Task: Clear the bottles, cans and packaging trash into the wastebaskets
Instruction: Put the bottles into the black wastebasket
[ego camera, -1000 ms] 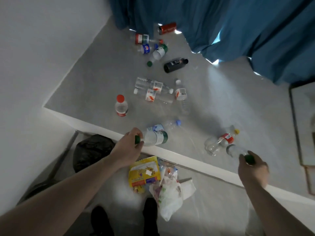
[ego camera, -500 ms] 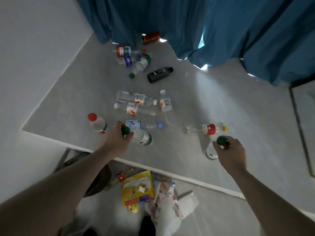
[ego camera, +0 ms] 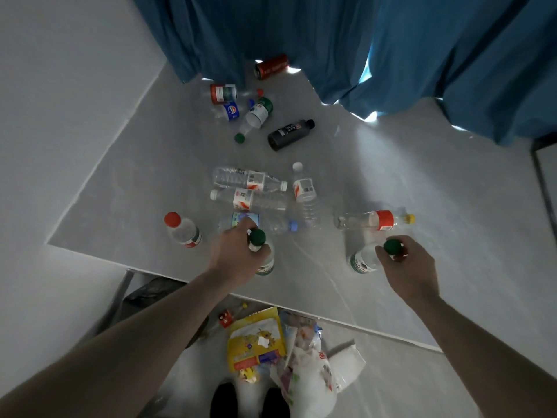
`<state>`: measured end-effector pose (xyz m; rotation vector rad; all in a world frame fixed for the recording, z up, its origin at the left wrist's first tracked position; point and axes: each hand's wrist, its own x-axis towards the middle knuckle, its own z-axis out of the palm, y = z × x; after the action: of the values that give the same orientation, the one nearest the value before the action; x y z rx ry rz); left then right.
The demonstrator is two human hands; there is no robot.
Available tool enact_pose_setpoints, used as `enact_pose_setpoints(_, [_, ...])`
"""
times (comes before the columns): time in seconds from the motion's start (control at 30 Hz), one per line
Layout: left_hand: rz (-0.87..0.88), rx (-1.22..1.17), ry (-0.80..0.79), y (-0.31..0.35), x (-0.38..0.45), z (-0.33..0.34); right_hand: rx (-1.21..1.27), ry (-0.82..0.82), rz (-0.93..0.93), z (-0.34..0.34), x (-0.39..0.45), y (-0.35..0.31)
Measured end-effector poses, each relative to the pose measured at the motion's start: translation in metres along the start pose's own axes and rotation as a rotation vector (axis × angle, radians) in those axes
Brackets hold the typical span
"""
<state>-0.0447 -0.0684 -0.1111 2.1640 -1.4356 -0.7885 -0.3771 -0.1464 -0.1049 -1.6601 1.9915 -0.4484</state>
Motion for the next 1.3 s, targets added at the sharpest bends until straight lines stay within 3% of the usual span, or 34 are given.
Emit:
enact_pose_setpoints(0.23, [0.031, -0.025, -0.013, -0.006, -0.006, -0.007, -0.001, 0.085, 0.028, -0.007, -0.014, -0.001])
enact_pose_setpoints(1.3, [-0.084, 0.115, 0.023, 0.001, -0.026, -0.007, -0.097, 0.001, -0.037, -0.004, -0.014, 0.018])
